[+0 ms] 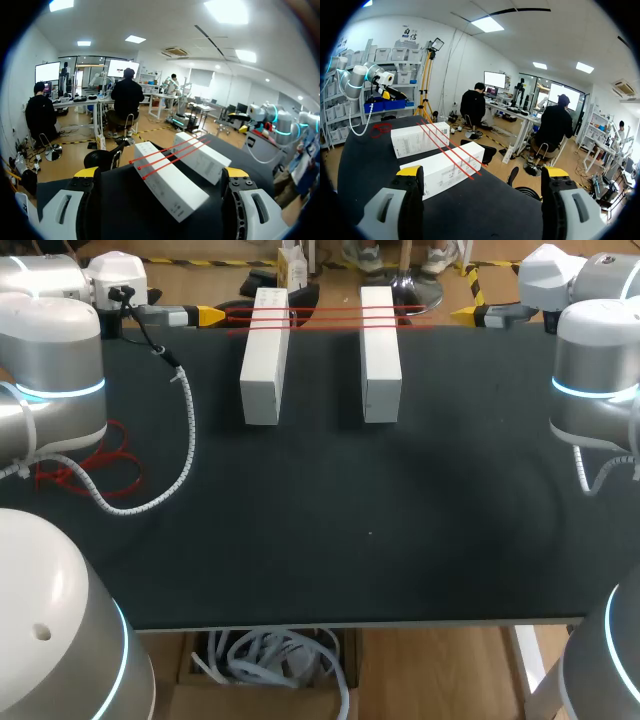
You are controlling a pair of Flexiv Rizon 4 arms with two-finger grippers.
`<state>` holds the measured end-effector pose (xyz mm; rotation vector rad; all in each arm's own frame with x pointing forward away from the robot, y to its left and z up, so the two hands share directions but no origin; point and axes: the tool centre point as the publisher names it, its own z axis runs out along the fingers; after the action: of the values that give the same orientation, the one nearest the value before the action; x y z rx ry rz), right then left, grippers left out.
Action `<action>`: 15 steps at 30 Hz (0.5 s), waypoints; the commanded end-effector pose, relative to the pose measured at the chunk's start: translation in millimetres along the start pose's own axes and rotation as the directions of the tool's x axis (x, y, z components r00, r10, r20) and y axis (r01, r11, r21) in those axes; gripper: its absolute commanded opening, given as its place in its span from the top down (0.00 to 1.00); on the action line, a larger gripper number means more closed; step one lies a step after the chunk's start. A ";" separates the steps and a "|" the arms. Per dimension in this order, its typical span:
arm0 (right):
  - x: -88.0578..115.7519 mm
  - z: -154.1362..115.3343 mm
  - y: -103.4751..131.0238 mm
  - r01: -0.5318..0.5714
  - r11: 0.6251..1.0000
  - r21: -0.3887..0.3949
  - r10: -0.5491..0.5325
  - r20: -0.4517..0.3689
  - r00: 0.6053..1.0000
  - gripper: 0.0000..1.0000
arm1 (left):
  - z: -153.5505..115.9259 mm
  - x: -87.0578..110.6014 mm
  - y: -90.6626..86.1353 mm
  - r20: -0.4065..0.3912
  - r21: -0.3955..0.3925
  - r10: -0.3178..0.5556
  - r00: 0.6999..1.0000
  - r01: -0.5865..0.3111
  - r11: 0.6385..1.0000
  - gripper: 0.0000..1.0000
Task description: Grab the tape and strap the tape.
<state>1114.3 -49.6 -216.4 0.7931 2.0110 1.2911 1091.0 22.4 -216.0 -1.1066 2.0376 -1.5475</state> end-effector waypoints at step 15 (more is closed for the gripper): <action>-0.3 0.0 -0.2 0.000 1.000 0.000 0.000 -0.001 1.000 0.00 | 4.4 4.2 -3.8 -0.144 0.057 0.133 0.981 -0.126 0.990 0.00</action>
<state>1114.3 -49.6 -216.4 0.7928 2.0110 1.2912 1089.0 11.9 -211.4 -1.0094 2.0702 -1.5565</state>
